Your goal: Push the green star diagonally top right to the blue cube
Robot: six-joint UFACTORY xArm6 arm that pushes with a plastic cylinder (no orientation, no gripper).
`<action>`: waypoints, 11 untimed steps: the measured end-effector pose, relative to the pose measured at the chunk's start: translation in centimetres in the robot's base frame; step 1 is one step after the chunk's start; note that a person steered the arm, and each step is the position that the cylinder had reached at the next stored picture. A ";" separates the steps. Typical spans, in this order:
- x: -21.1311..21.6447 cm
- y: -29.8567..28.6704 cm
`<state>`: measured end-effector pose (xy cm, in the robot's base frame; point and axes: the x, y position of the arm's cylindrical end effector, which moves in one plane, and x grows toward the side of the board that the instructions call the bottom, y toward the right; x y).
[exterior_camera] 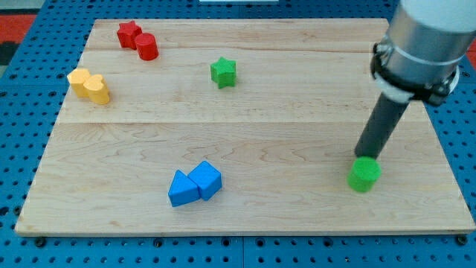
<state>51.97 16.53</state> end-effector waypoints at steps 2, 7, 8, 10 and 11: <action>-15.8 -4.1; -14.0 -14.5; -13.1 -18.9; -10.6 -25.7; -8.1 -19.3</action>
